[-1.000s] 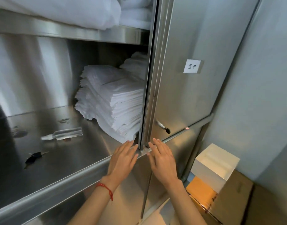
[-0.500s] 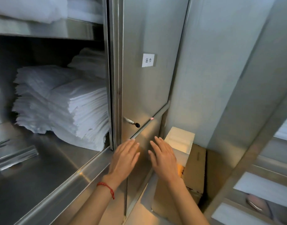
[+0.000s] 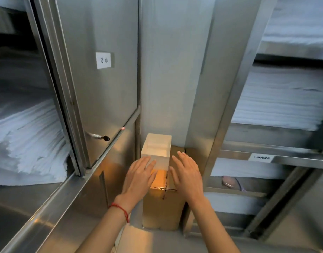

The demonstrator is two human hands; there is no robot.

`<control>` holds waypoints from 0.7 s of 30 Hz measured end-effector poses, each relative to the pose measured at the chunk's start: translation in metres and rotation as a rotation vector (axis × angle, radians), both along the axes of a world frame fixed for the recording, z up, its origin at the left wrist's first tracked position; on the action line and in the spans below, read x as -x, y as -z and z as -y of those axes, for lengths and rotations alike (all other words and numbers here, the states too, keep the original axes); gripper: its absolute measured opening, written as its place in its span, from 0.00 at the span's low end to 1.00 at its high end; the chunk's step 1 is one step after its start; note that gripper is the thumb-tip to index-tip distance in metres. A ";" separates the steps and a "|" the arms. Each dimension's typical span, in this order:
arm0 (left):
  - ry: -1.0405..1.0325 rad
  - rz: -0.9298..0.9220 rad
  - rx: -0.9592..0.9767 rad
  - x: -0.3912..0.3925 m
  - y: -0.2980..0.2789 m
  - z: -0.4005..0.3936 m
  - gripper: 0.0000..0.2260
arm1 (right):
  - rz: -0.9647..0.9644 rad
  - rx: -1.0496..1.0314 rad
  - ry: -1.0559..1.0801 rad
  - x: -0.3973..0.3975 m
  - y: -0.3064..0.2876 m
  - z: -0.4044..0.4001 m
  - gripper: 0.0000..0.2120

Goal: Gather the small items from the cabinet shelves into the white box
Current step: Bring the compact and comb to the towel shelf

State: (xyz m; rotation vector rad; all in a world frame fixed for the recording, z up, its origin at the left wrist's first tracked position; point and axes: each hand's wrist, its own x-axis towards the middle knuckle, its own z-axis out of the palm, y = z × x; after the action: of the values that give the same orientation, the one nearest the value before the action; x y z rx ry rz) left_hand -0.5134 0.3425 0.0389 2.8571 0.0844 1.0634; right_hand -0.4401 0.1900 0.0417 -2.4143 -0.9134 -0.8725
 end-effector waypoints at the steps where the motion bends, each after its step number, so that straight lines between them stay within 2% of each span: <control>1: 0.025 0.001 -0.003 -0.004 -0.001 0.008 0.18 | 0.002 -0.006 0.023 0.000 -0.001 0.008 0.17; 21: 0.300 0.007 0.004 -0.074 -0.008 0.209 0.20 | 0.032 -0.026 0.287 -0.021 -0.008 0.217 0.18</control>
State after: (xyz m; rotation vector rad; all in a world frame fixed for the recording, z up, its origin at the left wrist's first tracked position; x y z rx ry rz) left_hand -0.4397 0.1334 0.0472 2.7448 -0.3317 1.0072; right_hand -0.4191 -0.0274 0.0500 -2.5542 -0.5690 -1.0179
